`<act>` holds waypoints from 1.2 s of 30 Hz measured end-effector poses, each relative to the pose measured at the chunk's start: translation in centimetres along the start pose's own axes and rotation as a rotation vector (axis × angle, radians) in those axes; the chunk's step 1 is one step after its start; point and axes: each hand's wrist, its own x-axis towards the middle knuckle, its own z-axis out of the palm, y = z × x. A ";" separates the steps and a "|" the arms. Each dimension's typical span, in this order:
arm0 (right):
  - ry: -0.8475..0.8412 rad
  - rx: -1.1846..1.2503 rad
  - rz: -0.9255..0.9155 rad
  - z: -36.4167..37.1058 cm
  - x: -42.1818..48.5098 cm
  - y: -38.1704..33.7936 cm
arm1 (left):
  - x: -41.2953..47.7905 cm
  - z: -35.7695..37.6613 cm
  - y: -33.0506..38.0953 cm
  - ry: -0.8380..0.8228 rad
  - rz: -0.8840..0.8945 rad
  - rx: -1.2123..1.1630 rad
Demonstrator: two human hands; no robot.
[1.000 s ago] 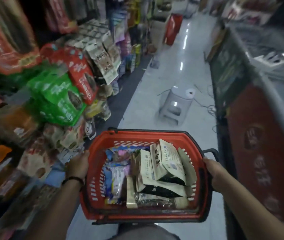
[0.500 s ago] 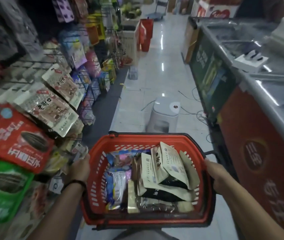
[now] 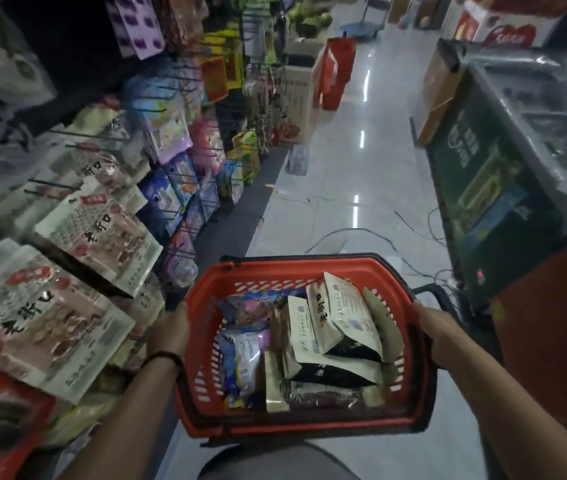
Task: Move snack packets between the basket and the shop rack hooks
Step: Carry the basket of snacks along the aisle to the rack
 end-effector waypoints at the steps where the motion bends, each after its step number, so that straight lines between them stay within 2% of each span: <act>1: 0.002 0.005 0.001 1.0 1.3 -2.0 | 1.9 0.6 1.5 -0.006 -0.011 0.000; 9: -0.018 -0.021 0.004 7.5 9.9 -16.8 | 12.8 4.3 12.0 0.014 -0.122 -0.183; 15: -0.148 -0.085 -0.076 12.2 19.9 -27.1 | 18.0 7.3 16.4 -0.003 -0.144 -0.225; 21: -0.341 -0.223 -0.116 18.2 27.9 -36.9 | 19.9 10.2 17.2 0.146 -0.245 -0.433; 25: -0.388 -0.338 -0.152 23.2 32.0 -42.0 | 20.9 11.6 16.9 0.227 -0.377 -0.434; 29: -0.458 -0.408 -0.211 29.7 37.0 -45.2 | 23.2 12.9 15.5 0.243 -0.456 -0.584; 32: -0.438 -0.452 -0.208 33.3 38.1 -45.9 | 24.2 13.0 15.3 0.269 -0.504 -0.741; 36: -0.418 -0.528 -0.228 37.4 35.7 -48.5 | 25.9 14.6 12.5 0.332 -0.576 -0.835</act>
